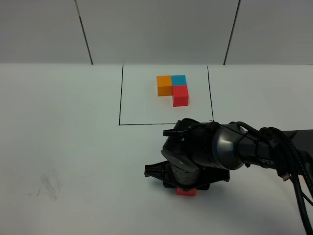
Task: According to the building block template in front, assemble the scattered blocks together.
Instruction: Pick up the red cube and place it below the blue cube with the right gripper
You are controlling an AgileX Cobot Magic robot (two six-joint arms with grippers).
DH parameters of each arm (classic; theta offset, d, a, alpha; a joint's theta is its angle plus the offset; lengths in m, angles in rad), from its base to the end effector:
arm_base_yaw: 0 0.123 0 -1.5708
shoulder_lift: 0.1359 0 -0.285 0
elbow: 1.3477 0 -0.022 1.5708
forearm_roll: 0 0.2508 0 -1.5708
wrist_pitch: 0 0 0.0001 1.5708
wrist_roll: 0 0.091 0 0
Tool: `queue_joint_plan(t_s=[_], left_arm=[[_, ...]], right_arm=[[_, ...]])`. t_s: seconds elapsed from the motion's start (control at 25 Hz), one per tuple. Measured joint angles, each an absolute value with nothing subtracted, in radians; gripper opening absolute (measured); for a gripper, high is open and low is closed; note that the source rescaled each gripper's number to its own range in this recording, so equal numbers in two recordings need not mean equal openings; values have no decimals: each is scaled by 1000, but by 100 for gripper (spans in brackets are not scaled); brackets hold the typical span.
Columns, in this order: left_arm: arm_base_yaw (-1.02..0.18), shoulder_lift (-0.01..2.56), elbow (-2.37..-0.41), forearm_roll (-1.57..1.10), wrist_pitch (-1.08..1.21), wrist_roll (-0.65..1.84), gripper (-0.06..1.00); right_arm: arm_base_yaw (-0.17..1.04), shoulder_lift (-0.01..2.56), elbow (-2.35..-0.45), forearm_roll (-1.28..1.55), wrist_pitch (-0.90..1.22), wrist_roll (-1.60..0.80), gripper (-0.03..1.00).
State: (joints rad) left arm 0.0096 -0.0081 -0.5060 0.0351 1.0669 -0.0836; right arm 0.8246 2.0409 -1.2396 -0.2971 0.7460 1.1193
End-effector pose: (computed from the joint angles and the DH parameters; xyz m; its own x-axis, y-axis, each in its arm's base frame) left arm -0.0071 0.0027 0.2784 -0.4452 -0.0708 -0.8926 -0.0669 0.9967 -0.0458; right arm 0.2699 0.2653 0.1212 -0.9681 0.0820 -0.2367 0.0890 0.9958 -0.0190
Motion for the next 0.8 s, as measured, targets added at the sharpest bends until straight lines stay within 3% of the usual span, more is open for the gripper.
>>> queue_joint_plan(t_s=[0.8], left_arm=[[10,-8,-506,35,1067,-84,66]], right_arm=[[824,2043,-1240,-324,724,1138,22]])
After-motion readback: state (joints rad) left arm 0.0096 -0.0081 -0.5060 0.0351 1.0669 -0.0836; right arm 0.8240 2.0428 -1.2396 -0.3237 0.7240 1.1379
